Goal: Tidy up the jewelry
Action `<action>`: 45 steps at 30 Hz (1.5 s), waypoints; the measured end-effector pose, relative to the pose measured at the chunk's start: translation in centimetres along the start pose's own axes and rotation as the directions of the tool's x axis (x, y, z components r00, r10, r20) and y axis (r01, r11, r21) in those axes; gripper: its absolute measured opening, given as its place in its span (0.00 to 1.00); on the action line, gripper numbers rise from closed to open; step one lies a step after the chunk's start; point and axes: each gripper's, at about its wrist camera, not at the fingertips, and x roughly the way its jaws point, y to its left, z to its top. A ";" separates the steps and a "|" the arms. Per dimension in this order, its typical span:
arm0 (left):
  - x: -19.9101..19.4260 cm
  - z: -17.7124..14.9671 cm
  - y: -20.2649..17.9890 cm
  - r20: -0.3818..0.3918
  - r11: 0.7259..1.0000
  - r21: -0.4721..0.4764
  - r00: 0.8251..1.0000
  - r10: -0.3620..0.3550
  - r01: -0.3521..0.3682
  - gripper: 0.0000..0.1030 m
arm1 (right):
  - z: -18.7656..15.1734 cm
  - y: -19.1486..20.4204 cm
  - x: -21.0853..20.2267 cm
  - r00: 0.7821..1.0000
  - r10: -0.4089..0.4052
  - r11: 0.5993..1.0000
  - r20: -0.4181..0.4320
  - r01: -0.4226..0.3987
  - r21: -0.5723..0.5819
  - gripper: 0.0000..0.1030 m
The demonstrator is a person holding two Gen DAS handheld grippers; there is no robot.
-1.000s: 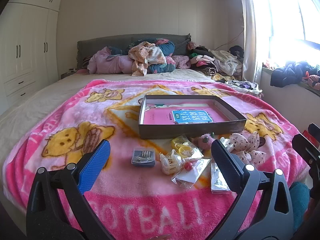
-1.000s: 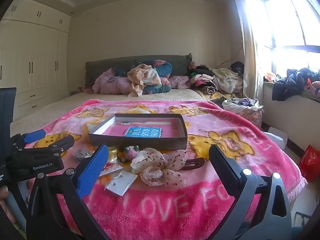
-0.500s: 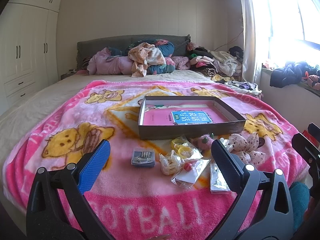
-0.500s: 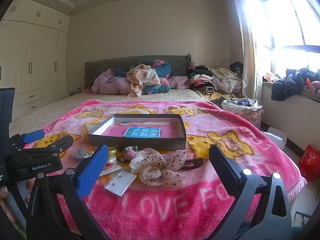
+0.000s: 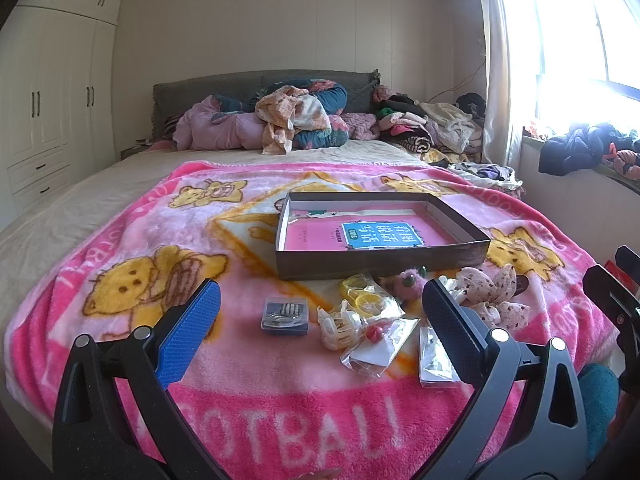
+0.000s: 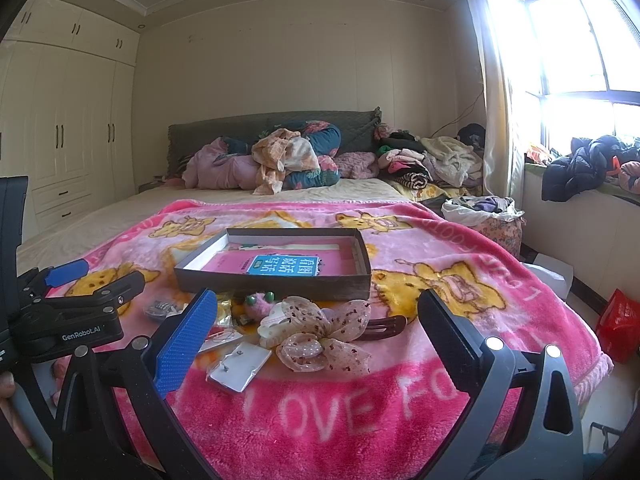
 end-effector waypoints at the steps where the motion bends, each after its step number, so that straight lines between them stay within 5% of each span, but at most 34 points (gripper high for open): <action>1: 0.0 0.0 0.0 0.000 1.000 0.000 1.000 -0.001 0.001 0.90 | 0.0 0.0 0.0 1.000 0.000 1.000 0.000 0.000 0.000 0.94; 26: 0.2 0.2 -1.6 -0.014 1.000 -0.016 1.000 -0.002 0.002 0.90 | -0.1 -0.3 0.0 1.000 0.002 1.000 -0.013 -0.002 0.000 0.94; 45: 3.6 -0.8 3.3 -0.118 0.996 -0.092 0.993 -0.004 -0.007 0.90 | 0.2 0.7 5.7 0.981 0.041 0.999 -0.189 -0.042 0.003 0.94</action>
